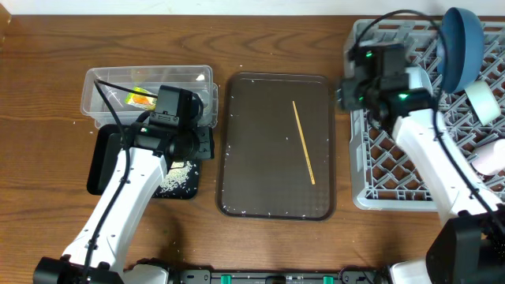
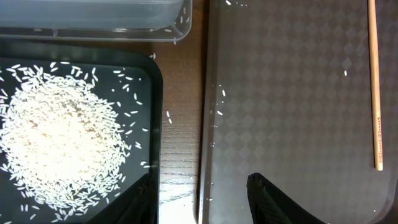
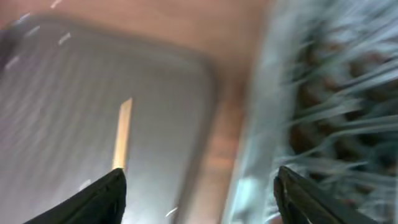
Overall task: Sort waste into correct bins and load items into the dishwasher rack
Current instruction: 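Reach the right gripper to the wooden chopstick and grasp it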
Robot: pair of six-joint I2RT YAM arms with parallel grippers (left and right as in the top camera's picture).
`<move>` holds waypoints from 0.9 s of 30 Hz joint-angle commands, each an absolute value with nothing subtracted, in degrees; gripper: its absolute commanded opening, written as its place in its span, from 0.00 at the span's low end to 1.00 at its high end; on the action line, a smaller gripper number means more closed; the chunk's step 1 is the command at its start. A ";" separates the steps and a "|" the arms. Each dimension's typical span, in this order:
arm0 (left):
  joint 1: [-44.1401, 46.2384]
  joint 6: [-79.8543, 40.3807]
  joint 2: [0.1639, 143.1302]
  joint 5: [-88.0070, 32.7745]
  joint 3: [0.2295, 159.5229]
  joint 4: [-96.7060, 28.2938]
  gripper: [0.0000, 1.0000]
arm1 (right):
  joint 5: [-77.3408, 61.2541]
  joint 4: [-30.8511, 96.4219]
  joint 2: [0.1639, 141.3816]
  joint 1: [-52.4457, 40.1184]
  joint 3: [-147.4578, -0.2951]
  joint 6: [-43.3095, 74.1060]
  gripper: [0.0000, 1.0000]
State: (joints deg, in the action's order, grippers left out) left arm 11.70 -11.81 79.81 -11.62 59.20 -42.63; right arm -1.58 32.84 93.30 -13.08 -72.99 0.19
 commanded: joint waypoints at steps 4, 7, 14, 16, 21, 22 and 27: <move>11.49 -11.75 79.42 -11.07 60.12 -42.59 0.49 | -4.51 36.71 92.23 -18.76 -71.85 5.23 0.75; 11.49 -11.75 79.42 -11.09 60.12 -42.61 0.50 | -4.51 36.60 92.71 -20.25 -69.80 7.99 0.73; 11.49 -11.73 79.42 -11.09 60.12 -42.61 0.49 | -4.45 36.62 95.83 -23.14 -66.30 11.31 0.66; 11.49 -11.75 79.42 -11.09 60.12 -42.59 0.49 | -4.01 36.75 97.41 -24.51 -66.02 11.35 0.66; 11.49 -11.75 79.42 -11.09 60.12 -42.72 0.49 | 2.87 38.28 101.95 -28.38 -65.87 17.08 0.61; 11.49 -11.75 79.42 -11.09 60.12 -42.83 0.50 | 4.56 38.57 102.94 -29.02 -65.87 18.48 0.61; 11.49 -11.75 79.42 -11.09 60.12 -42.85 0.49 | 5.96 38.57 107.31 -30.85 -65.87 21.04 0.61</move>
State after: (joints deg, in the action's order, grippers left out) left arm 11.70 -11.81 79.83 -11.62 59.20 -42.65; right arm 2.92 38.50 105.47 -29.95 -66.24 17.43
